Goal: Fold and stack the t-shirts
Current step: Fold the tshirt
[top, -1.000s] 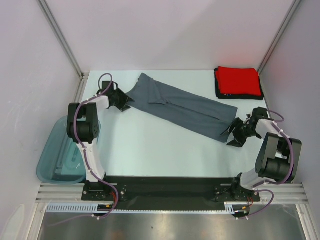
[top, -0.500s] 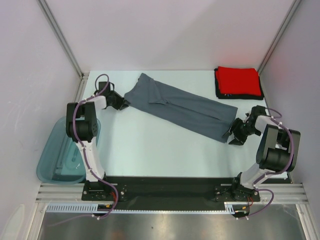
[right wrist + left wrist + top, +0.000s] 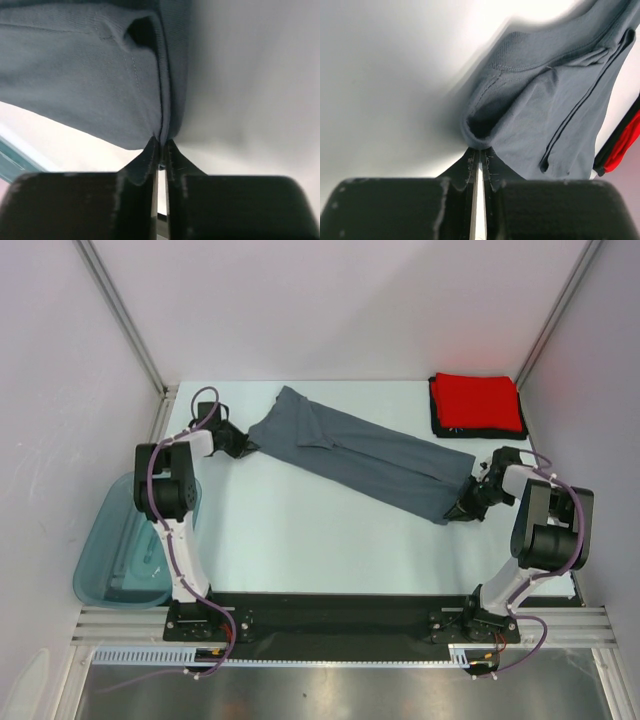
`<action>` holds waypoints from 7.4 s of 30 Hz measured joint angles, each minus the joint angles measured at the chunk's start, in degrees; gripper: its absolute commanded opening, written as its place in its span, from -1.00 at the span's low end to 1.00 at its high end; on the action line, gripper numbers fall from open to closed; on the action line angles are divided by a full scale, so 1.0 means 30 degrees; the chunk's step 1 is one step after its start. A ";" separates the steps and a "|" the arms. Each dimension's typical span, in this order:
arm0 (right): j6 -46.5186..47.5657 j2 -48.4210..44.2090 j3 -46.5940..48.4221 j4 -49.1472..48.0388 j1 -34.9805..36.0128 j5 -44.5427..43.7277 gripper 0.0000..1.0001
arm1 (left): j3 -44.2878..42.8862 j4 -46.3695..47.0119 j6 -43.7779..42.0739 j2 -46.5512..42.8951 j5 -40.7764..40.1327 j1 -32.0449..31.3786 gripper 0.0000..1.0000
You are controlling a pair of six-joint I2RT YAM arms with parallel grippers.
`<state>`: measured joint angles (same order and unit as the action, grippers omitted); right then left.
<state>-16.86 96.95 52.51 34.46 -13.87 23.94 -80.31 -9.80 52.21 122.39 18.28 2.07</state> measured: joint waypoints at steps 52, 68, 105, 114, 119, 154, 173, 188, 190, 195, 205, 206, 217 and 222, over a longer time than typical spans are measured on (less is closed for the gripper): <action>-0.1960 -0.0532 0.4911 -0.1581 2.0487 0.6368 0.99 | -0.1996 -0.2754 -0.5770 -0.3563 0.0000 0.0022 0.26; -0.3388 0.4874 1.1242 -0.2805 1.3741 0.0597 0.32 | -0.3249 -0.3920 -0.7016 -0.2324 0.1020 0.0015 0.08; -0.9785 2.2615 3.0979 -0.9406 1.0207 0.1880 -0.19 | -0.7111 0.1188 -0.0386 0.4903 0.1792 -0.0015 -0.15; -1.0877 2.3227 3.1081 -1.0426 1.0295 0.1501 -0.87 | -0.8510 0.1530 0.0641 0.6237 0.1756 -0.0044 -0.69; -1.1351 2.3409 3.1008 -1.1052 1.0061 0.1275 -1.00 | -0.9136 0.2113 0.1297 0.6849 0.1814 -0.0138 -0.98; -0.9464 2.1587 2.9638 -1.0025 0.7366 0.0750 0.22 | -1.3879 0.4379 0.4328 0.9850 0.0561 -0.1851 0.11; -0.4976 -0.1290 0.3410 -0.6164 0.9005 0.2055 0.22 | 1.3661 -0.0576 -0.3184 -1.5518 0.0991 -0.4925 0.08; -0.7439 -1.0987 -0.9311 -0.7555 1.3806 0.3286 0.11 | 2.0662 -0.4503 -0.0685 -2.2695 -0.0831 -0.8699 -0.17; -0.7570 -1.1140 -0.9522 -0.7730 1.3821 0.3279 0.11 | 2.0742 -0.4444 -0.0386 -2.2695 -0.0750 -0.9231 -0.17; -0.8043 -1.1009 -1.0491 -0.8794 1.3857 0.3439 0.07 | 2.1274 -0.4510 0.0284 -2.3605 -0.0670 -0.9719 -0.17; -0.8961 -0.8969 -1.1606 -1.1387 1.5089 0.4000 0.00 | 2.1536 -0.5967 0.1260 -2.4742 -0.1035 -1.0076 -0.15; -0.9005 -0.8757 -1.1606 -1.1650 1.5140 0.4073 -0.03 | 2.1536 -0.5974 0.1341 -2.4691 -0.1027 -1.0076 -0.15; -0.9741 -0.7519 -1.1934 -1.3719 1.5759 0.4554 -0.19 | 2.1675 -0.6200 0.1953 -2.4538 -0.1005 -1.0083 -0.53; -0.9981 -0.7956 -1.2546 -1.3894 1.5839 0.4473 -0.52 | 2.1799 -0.6200 0.1938 -2.4531 -0.0918 -1.0091 -0.75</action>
<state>-46.81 73.08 14.87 -7.22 33.65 37.36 -14.92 -28.40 58.02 48.80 15.53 -28.21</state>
